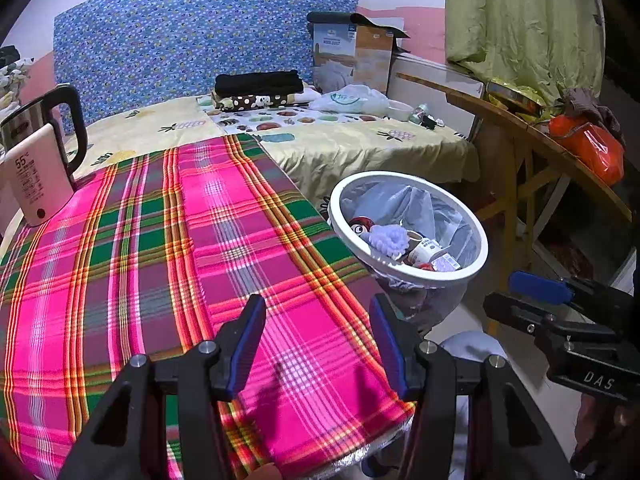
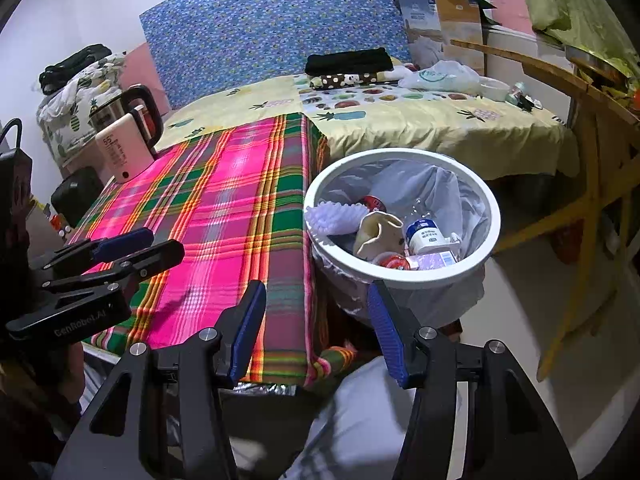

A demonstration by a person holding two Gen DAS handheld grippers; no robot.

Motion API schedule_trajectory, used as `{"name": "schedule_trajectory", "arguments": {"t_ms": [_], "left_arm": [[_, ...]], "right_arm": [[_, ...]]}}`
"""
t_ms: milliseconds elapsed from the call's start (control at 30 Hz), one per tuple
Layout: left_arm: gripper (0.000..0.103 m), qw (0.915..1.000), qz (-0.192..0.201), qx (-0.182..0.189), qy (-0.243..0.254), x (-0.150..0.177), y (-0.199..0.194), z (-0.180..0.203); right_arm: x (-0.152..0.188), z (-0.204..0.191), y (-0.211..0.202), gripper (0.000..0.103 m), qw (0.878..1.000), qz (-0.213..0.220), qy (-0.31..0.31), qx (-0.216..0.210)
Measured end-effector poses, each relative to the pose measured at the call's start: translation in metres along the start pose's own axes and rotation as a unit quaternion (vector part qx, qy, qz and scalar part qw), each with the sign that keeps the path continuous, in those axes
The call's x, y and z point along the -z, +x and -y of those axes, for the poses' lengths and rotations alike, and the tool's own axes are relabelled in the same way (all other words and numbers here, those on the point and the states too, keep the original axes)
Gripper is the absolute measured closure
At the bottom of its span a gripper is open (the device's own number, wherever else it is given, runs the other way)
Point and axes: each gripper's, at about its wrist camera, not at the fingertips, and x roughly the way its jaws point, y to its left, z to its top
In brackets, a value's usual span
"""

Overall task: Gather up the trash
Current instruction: 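Withdraw both open tools from above the bin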

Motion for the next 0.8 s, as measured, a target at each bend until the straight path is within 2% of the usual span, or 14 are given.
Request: {"name": "schedule_trajectory", "arguments": {"t_ms": [800], "left_arm": [[0.047,0.9999,0.002,-0.015,-0.002,0.0057,-0.0058,-0.0030]], "right_arm": [[0.0053,-0.0056,-0.0013,0.049,1.000,0.002,-0.001,0.001]]}}
